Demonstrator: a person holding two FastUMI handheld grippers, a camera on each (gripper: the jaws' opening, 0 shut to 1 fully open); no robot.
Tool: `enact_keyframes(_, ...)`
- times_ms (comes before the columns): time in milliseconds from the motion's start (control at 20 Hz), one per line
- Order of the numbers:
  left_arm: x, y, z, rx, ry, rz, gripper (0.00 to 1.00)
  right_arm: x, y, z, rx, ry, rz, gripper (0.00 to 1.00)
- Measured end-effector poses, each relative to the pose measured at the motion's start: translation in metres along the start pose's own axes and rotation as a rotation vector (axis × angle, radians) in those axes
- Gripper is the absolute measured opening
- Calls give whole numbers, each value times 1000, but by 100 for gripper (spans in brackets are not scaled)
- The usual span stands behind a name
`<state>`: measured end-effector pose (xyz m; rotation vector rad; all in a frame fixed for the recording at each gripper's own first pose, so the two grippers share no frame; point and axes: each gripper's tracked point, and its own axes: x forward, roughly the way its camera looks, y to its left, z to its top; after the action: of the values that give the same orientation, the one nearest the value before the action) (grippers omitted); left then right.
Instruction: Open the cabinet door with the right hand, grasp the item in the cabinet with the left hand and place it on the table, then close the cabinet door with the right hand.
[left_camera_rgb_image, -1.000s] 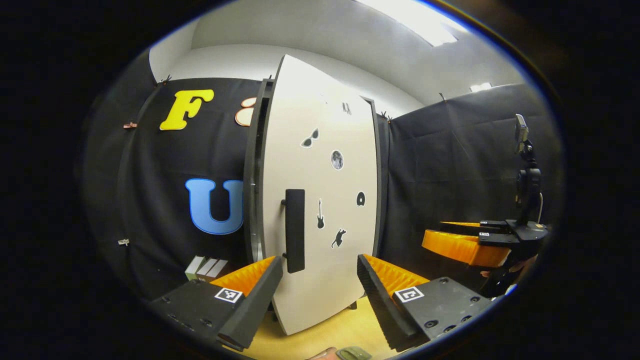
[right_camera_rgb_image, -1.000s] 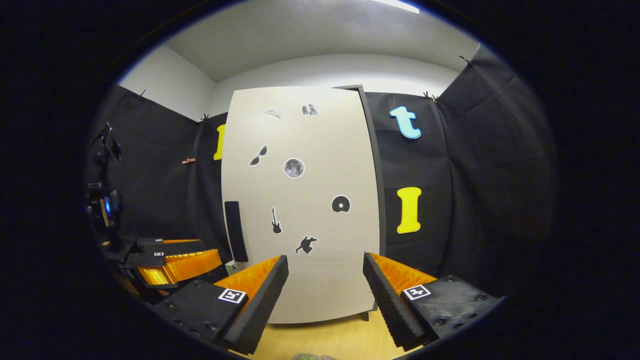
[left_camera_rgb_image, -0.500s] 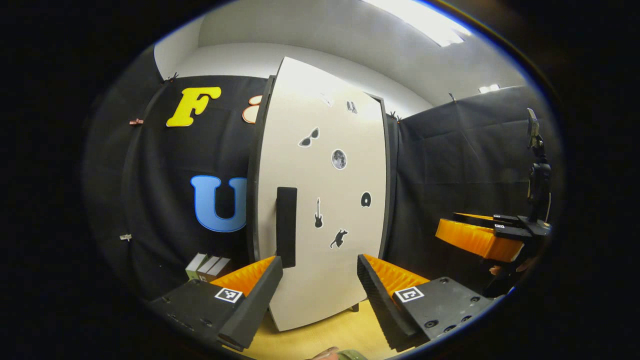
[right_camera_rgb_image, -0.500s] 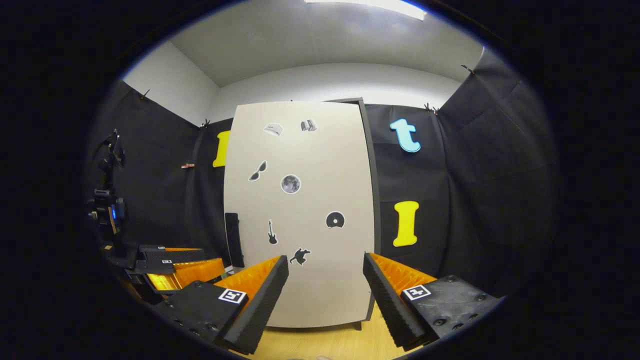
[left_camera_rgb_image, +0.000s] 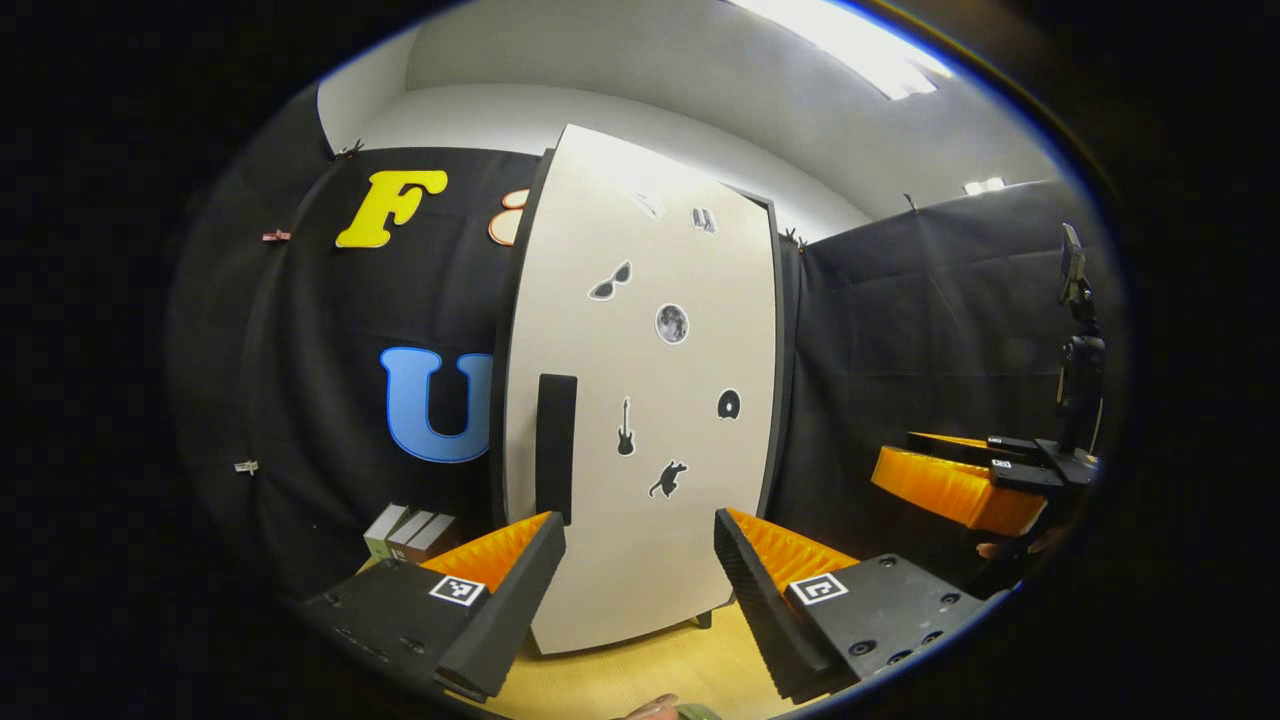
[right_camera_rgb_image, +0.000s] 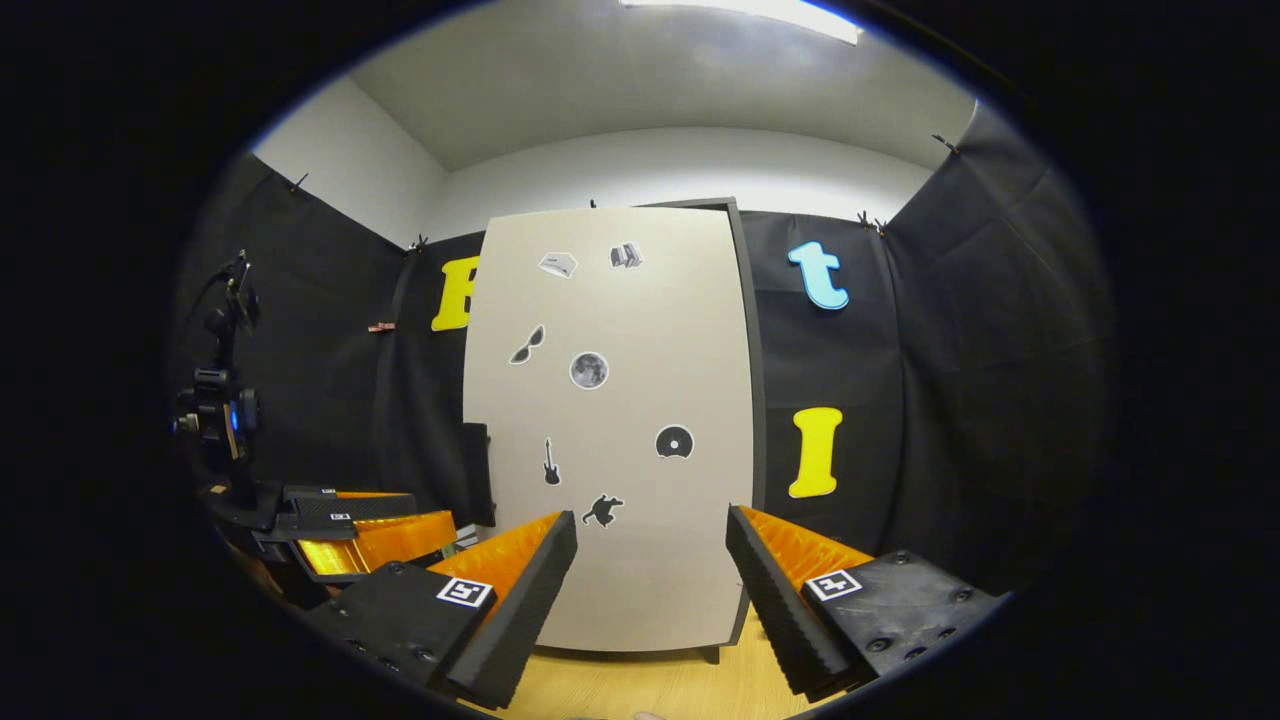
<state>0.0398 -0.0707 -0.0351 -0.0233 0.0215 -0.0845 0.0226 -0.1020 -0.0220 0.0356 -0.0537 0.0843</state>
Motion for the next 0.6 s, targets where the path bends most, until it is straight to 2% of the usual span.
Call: enact_keyframes(600,5,-3,0,6,1,-14,95,-2,5,0,-31,-8,3,97)
